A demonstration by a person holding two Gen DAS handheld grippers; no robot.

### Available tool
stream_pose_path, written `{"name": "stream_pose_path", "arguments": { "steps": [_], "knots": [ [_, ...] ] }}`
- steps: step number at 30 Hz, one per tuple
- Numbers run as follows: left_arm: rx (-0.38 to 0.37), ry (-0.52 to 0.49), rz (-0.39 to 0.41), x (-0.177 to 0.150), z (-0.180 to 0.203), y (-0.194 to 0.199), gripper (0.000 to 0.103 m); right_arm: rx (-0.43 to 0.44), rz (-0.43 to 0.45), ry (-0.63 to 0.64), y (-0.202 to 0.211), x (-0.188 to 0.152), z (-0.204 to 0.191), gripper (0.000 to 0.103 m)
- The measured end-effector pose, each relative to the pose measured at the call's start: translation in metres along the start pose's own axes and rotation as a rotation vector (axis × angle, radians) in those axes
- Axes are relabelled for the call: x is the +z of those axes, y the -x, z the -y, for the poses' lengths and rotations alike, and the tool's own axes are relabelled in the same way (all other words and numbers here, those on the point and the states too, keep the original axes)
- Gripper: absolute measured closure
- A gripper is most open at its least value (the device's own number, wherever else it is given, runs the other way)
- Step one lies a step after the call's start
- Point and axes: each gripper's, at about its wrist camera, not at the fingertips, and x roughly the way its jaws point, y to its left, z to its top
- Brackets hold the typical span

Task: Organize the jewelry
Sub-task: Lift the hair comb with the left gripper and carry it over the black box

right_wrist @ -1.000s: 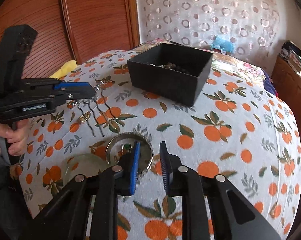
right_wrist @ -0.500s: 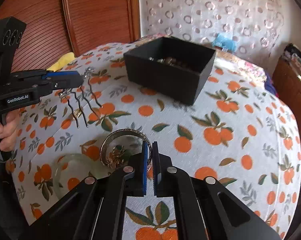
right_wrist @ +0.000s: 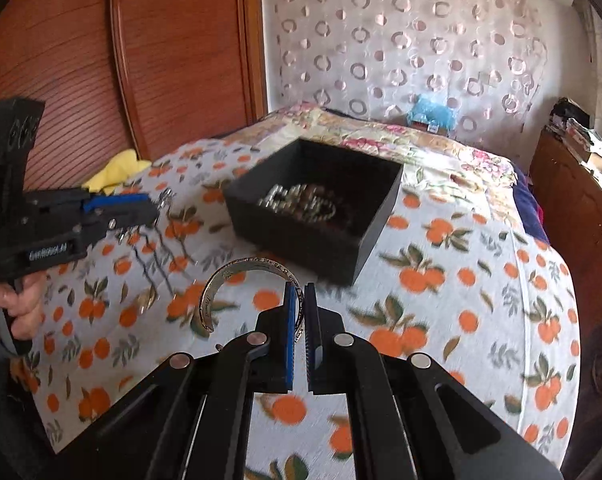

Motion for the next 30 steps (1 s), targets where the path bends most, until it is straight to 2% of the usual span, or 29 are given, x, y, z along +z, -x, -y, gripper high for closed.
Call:
{"name": "stream_pose_path", "arguments": {
  "steps": [15, 24, 30],
  "knots": [
    [0.029, -0.009, 0.028, 0.037, -0.008, -0.008, 0.085, -0.094, 0.042, -0.034, -0.031, 0.063, 0.039, 0.098],
    [0.045, -0.015, 0.034, 0.053, -0.010, -0.016, 0.085, -0.120, 0.024, -0.013, -0.057, 0.073, 0.041, 0.098],
    [0.054, -0.021, 0.036, 0.062, -0.009, -0.020, 0.085, -0.082, 0.004, -0.018, -0.066, 0.068, 0.038, 0.098]
  ]
}}
